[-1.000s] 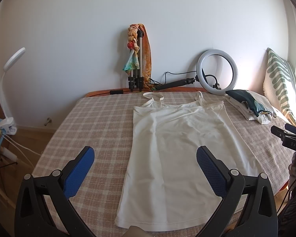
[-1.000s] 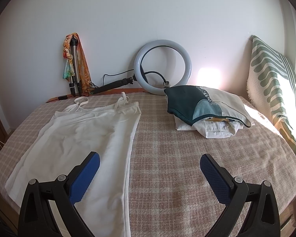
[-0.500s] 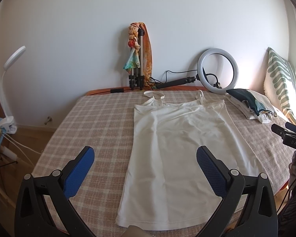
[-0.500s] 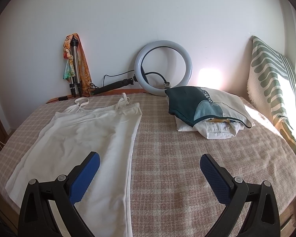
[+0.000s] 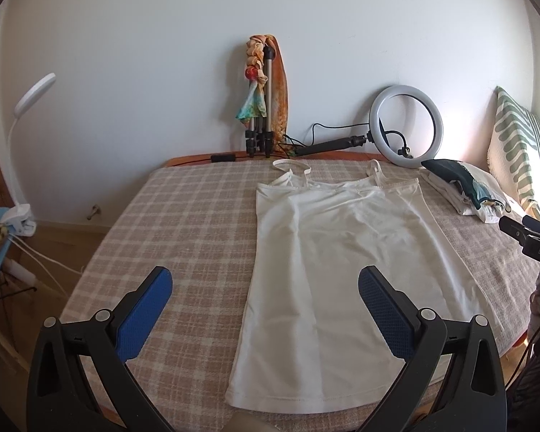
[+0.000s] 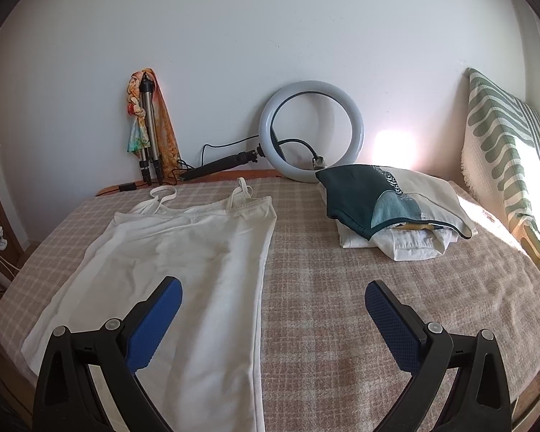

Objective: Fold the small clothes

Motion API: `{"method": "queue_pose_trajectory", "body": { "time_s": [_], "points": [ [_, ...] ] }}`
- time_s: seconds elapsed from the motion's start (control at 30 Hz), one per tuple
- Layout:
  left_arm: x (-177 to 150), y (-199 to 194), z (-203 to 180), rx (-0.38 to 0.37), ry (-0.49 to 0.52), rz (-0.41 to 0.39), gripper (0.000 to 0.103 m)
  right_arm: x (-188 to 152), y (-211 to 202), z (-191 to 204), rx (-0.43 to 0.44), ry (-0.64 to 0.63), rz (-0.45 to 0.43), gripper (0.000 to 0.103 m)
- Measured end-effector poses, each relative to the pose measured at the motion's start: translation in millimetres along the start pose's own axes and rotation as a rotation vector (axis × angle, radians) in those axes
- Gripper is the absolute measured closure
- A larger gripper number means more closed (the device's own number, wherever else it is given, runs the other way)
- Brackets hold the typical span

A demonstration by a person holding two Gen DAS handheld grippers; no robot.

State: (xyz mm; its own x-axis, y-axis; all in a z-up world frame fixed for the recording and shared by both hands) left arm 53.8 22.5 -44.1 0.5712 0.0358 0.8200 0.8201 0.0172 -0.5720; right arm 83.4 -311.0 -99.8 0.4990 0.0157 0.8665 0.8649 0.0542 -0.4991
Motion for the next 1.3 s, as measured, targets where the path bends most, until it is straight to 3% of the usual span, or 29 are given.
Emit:
{"method": "queue_pose_trajectory", "body": {
  "time_s": [0.23, 0.37, 0.47, 0.57, 0.6, 0.67, 0.87, 0.97, 1.1, 1.2, 1.3],
  "points": [
    [-14, 13, 16, -0.071, -0.057, 0.064, 0.0, 6, 9, 25, 0.048, -0.038, 0.008, 0.0],
    [-27, 20, 33, -0.155, -0.17, 0.077, 0.0, 17, 17, 37, 0.105, -0.015, 0.019, 0.001],
    [-39, 27, 46, -0.165, -0.234, 0.119, 0.001, 28, 27, 51, 0.167, 0.012, 0.03, 0.002],
    [-51, 33, 53, -0.163, -0.255, 0.16, 0.005, 42, 38, 73, 0.206, -0.001, 0.047, 0.008],
    [-54, 35, 52, -0.17, -0.257, 0.175, 0.011, 47, 43, 83, 0.227, -0.01, 0.059, 0.009],
    [-62, 40, 50, -0.185, -0.253, 0.206, 0.014, 56, 52, 105, 0.283, -0.033, 0.09, 0.017],
    [-85, 44, 33, -0.269, -0.243, 0.293, 0.024, 80, 81, 178, 0.417, -0.145, 0.185, 0.028],
    [-91, 46, 30, -0.262, -0.209, 0.317, 0.033, 87, 105, 207, 0.459, -0.163, 0.246, 0.03],
    [-101, 52, 40, -0.261, -0.247, 0.35, 0.036, 87, 144, 241, 0.499, -0.167, 0.36, 0.034],
    [-102, 53, 42, -0.241, -0.224, 0.342, 0.048, 82, 174, 267, 0.513, -0.163, 0.431, 0.038],
    [-102, 54, 40, -0.233, -0.202, 0.335, 0.051, 76, 203, 290, 0.518, -0.163, 0.497, 0.039]
  ]
}}
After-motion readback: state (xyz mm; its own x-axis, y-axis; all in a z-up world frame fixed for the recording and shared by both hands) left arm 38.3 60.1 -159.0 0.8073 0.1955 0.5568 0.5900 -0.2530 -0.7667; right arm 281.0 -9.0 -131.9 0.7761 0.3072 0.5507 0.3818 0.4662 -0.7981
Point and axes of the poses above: each gripper's, at about its wrist camera, not at the fingertips, and y roughly the way its jaws point, z to its left, x to its top, the point moved 7 cm from there along y, roughly the way its jaws point
